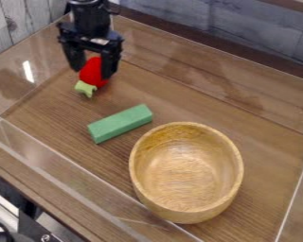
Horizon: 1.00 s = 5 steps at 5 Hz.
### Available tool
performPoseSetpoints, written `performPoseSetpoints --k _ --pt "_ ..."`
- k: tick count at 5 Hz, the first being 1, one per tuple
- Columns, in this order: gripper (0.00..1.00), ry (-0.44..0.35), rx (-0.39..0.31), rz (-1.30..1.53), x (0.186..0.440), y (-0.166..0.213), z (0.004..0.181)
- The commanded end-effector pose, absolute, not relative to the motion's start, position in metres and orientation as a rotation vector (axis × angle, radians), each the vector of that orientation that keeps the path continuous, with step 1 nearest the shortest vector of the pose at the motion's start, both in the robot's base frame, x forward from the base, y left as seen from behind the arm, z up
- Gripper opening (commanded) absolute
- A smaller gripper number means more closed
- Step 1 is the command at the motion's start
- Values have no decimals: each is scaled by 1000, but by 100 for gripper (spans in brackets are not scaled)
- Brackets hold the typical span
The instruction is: Move the red fruit to the right
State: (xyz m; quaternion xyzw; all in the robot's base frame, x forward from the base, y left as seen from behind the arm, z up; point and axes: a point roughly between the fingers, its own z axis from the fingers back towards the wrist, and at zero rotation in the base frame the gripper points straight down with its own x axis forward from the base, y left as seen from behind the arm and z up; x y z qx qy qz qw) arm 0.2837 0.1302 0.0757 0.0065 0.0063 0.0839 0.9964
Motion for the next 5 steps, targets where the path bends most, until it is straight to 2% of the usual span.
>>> performPoseSetpoints --k 1,3,5 --pt "100 -69 51 204 302 133 94" --pt "100 -73 69 322 309 128 76" --pt "100 -75 69 332 306 151 69"
